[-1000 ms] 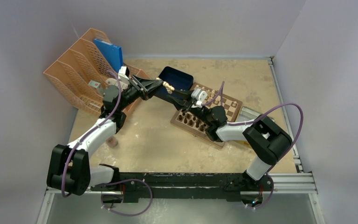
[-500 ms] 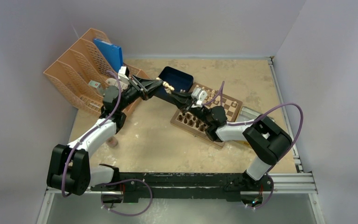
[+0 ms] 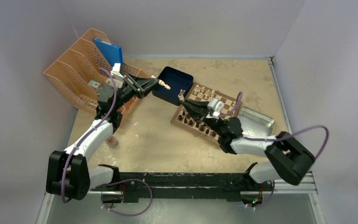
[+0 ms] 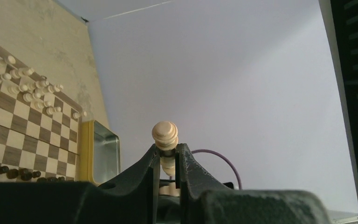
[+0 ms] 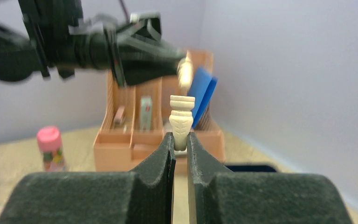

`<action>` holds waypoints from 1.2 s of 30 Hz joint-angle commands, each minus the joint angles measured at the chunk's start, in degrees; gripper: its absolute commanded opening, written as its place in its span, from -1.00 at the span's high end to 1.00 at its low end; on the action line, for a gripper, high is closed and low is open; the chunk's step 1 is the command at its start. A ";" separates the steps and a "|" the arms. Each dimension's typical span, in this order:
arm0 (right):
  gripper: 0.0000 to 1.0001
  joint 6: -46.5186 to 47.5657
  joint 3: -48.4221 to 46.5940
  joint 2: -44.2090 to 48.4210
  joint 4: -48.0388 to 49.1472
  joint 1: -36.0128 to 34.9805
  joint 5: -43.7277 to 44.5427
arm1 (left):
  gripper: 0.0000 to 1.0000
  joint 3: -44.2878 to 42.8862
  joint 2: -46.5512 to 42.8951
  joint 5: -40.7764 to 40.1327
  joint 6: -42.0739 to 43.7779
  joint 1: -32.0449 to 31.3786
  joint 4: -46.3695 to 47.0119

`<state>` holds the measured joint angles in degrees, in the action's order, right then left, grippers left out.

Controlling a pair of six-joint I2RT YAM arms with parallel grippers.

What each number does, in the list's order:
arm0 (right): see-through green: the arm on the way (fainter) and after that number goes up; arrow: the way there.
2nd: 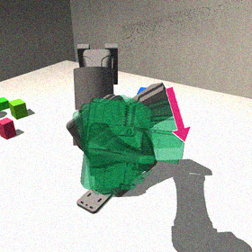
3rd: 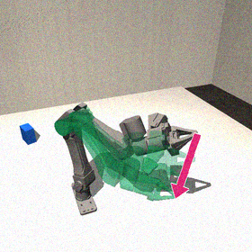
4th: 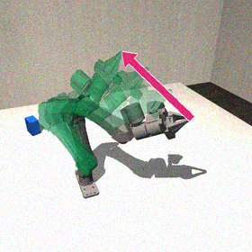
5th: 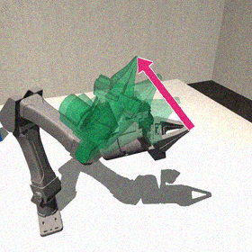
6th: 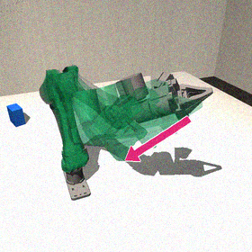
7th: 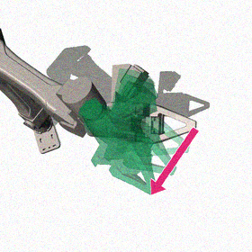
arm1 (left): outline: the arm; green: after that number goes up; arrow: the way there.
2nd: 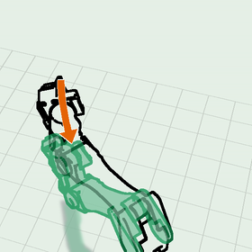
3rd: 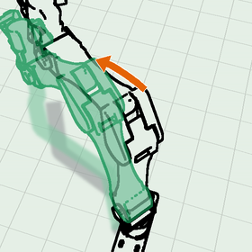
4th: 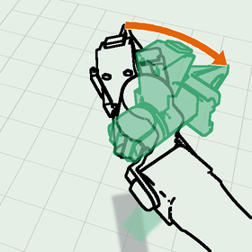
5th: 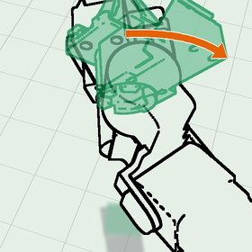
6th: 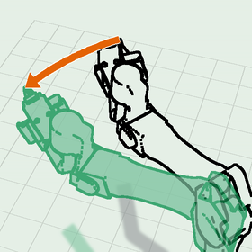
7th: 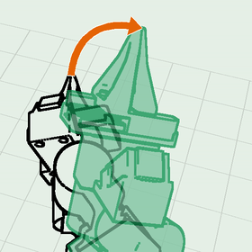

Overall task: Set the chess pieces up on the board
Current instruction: Pick up the chess piece from the storage box, then place the chess piece on the chessboard.

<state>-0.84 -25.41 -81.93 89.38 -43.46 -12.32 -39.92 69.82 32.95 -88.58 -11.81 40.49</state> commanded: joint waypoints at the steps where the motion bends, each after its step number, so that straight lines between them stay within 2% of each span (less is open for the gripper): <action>1: 1.00 3.63 -2.00 10.58 0.90 -0.11 7.40 | 1.00 -5.16 -4.26 2.64 11.81 1.78 -2.67; 5: 1.00 3.79 -10.69 16.73 -28.38 0.79 17.05 | 1.00 -8.30 -8.59 2.89 25.64 1.79 -13.08; 11: 1.00 0.48 -28.08 15.21 -62.18 4.01 25.90 | 1.00 -9.01 -16.46 0.07 44.22 1.75 -29.24; 15: 1.00 -8.16 -39.35 11.83 -82.43 8.96 23.43 | 1.00 -8.61 -20.59 0.11 53.02 1.71 -37.93; 18: 1.00 -16.39 -43.49 10.61 -94.09 10.82 24.49 | 1.00 -7.92 -23.03 -0.34 58.26 1.71 -43.37; 22: 0.97 -23.25 -51.02 6.16 -113.32 12.82 25.07 | 1.00 -7.10 -25.06 -1.34 63.26 1.56 -46.87; 25: 1.00 -24.13 -54.37 1.95 -122.19 13.45 25.39 | 1.00 -5.88 -26.34 -2.39 66.05 0.49 -47.68; 31: 1.00 -24.55 -56.80 -4.31 -130.72 15.14 18.25 | 1.00 -3.76 -28.92 -4.38 69.42 -0.98 -49.25; 36: 1.00 -23.11 -58.33 -7.65 -137.94 15.24 19.30 | 1.00 -2.86 -30.59 -5.13 70.47 -1.70 -49.80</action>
<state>-23.92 -80.64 -89.76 -39.88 -28.47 8.01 -43.20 40.91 29.26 -21.19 -12.93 -10.20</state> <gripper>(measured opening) 0.125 0.146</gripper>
